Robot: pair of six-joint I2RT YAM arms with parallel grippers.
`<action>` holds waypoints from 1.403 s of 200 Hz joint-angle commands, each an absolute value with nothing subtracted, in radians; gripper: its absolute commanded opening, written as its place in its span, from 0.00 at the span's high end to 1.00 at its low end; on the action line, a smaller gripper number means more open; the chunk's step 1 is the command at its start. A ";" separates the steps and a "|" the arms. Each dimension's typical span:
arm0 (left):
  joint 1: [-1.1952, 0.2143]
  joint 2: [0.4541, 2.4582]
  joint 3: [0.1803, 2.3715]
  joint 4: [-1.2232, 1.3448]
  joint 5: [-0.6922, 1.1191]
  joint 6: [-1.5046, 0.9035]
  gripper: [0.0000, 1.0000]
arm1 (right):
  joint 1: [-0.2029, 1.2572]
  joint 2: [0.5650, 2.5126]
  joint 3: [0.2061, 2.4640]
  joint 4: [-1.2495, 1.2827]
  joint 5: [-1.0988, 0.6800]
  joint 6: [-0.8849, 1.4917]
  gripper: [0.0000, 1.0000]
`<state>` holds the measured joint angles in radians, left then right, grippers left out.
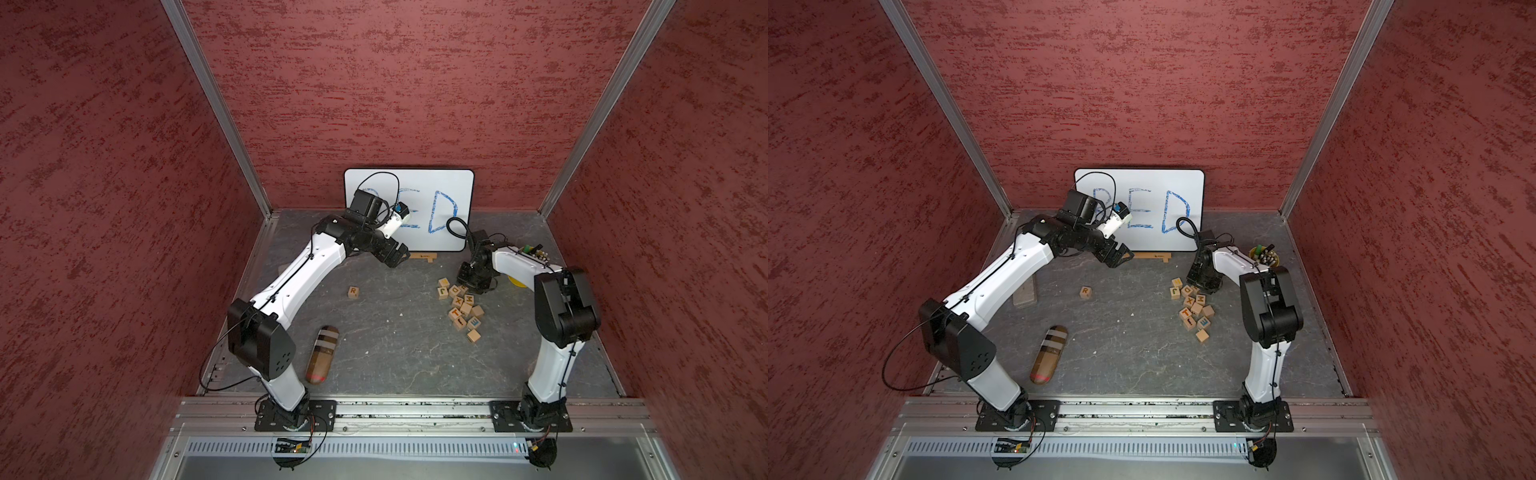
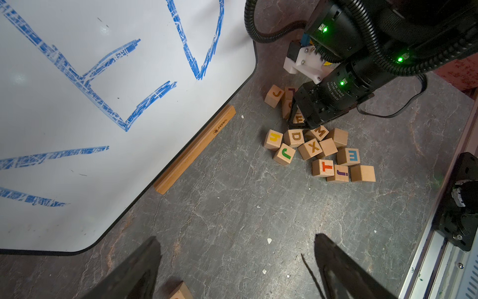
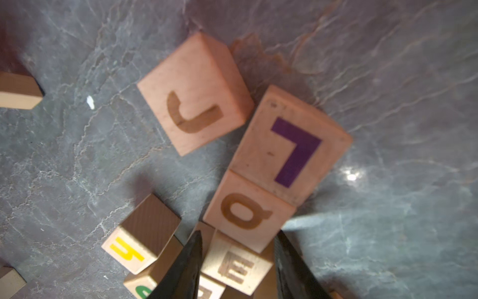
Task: Assemble the uppercase word "red" with letter blocks
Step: Pick up the letter block from the center of the board.
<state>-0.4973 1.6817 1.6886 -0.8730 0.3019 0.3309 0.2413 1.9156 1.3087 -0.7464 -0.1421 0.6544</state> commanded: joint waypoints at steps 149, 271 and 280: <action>-0.506 1.661 1.700 -0.869 0.298 0.324 0.06 | 0.249 1.917 1.343 -0.784 -0.057 0.602 0.70; -0.407 1.640 1.742 -0.885 0.349 0.262 0.06 | 0.253 1.867 1.470 -0.889 -0.032 0.538 0.73; -0.401 1.640 1.748 -0.889 0.350 0.262 0.06 | 0.258 1.864 1.482 -0.900 -0.027 0.535 0.73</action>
